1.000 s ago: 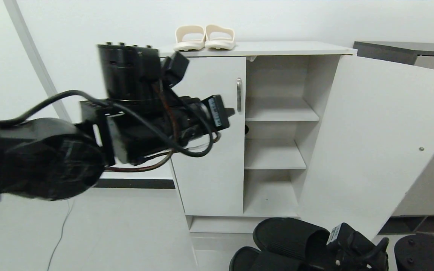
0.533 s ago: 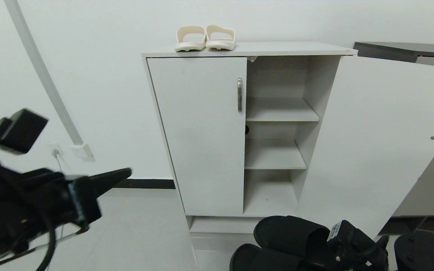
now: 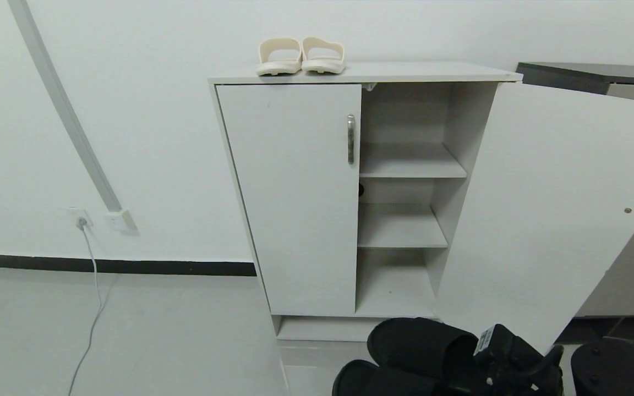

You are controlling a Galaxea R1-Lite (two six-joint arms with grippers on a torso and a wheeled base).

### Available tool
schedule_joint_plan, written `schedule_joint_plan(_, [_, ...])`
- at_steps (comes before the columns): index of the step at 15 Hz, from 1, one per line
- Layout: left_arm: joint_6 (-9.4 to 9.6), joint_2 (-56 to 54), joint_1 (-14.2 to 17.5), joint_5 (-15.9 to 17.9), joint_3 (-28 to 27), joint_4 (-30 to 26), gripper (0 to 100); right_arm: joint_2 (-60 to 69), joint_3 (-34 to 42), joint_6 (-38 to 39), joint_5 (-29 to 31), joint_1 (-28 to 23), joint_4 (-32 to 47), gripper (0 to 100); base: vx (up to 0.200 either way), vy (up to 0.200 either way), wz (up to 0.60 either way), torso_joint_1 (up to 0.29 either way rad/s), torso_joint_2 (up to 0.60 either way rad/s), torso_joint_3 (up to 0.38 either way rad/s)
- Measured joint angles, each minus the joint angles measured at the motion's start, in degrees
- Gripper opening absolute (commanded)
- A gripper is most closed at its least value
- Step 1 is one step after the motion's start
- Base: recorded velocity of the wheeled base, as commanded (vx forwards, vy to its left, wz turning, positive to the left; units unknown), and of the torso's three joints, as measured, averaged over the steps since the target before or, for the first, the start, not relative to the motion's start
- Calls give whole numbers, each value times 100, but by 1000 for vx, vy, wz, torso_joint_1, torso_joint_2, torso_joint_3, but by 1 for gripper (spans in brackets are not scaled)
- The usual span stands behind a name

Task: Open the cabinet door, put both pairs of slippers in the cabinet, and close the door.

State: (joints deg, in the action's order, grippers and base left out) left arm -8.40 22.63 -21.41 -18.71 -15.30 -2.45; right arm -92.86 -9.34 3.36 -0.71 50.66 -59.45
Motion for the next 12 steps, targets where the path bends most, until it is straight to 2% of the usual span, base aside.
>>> schedule_joint_plan(2, [534, -848, 562, -180, 351, -379, 0, -15, -2, 0, 22, -1, -7, 0, 0, 0, 0, 0, 0, 0])
schedule_joint_plan(4, [785, -1373, 912, -679, 836, -299, 0, -48, -35, 0, 66, -4, -5, 0, 0, 0, 0, 0, 0, 0])
schedule_joint_plan(6, [850, -1598, 1058, -772, 1219, 134, 0, -149, -184, 18, 160, -43, -5, 0, 0, 0, 0, 0, 0, 0])
schedule_joint_plan(9, [858, -1734, 1290, -855, 1403, 269, 0, -518, -678, 134, 897, -155, -11, 0, 0, 0, 0, 0, 0, 0])
schedule_joint_plan(10, [847, -1755, 1312, -683, 1418, 269, 0, -638, -881, 229, 1151, -169, 0, 0, 0, 0, 0, 0, 0, 0])
schedule_joint_plan(11, [750, -1766, 1325, -105, 1436, 278, 0, -731, -1078, 282, 1342, -180, -10, 0, 0, 0, 0, 0, 0, 0])
schedule_joint_plan(12, [561, -1775, 1331, 640, 1459, 334, 0, -822, -1268, 304, 1504, -191, 1, 0, 0, 0, 0, 0, 0, 0])
